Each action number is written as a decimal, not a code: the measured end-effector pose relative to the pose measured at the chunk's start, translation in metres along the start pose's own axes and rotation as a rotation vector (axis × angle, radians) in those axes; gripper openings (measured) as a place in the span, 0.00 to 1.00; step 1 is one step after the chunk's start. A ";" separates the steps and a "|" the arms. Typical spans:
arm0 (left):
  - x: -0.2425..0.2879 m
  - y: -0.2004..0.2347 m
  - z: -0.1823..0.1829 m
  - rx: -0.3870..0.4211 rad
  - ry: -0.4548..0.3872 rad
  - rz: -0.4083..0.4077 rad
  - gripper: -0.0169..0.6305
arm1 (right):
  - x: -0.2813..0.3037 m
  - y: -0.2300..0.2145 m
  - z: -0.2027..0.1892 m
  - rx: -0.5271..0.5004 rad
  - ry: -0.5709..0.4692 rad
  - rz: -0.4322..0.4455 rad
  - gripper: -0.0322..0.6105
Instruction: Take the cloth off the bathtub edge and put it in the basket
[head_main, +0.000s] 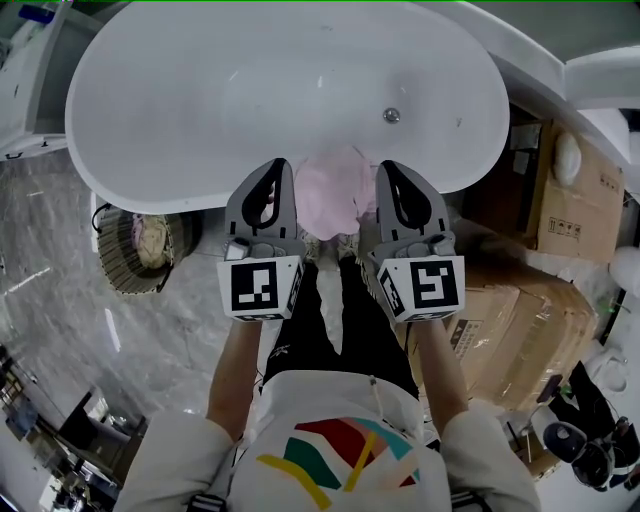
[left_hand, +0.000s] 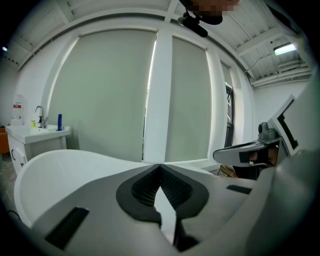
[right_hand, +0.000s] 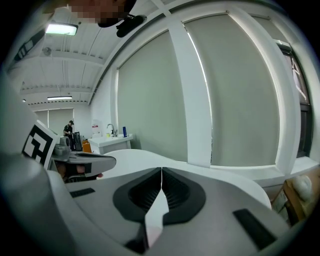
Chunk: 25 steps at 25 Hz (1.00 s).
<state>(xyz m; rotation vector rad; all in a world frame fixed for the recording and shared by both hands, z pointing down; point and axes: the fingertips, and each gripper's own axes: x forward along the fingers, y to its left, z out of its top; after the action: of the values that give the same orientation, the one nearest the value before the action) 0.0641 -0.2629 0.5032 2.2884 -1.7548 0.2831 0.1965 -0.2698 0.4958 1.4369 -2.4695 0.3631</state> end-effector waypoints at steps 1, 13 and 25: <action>0.000 0.000 0.000 -0.005 0.000 -0.002 0.05 | 0.000 0.000 -0.002 0.002 0.004 -0.001 0.07; 0.040 -0.002 -0.046 0.192 0.141 -0.168 0.22 | 0.033 -0.005 -0.072 -0.189 0.268 0.165 0.48; 0.036 -0.028 -0.193 0.730 0.574 -0.649 0.47 | 0.043 -0.011 -0.177 -0.570 0.588 0.387 0.51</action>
<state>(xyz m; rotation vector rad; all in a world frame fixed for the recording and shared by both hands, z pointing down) 0.0993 -0.2299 0.6960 2.6656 -0.6165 1.4398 0.2028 -0.2489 0.6772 0.5249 -2.0920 0.1065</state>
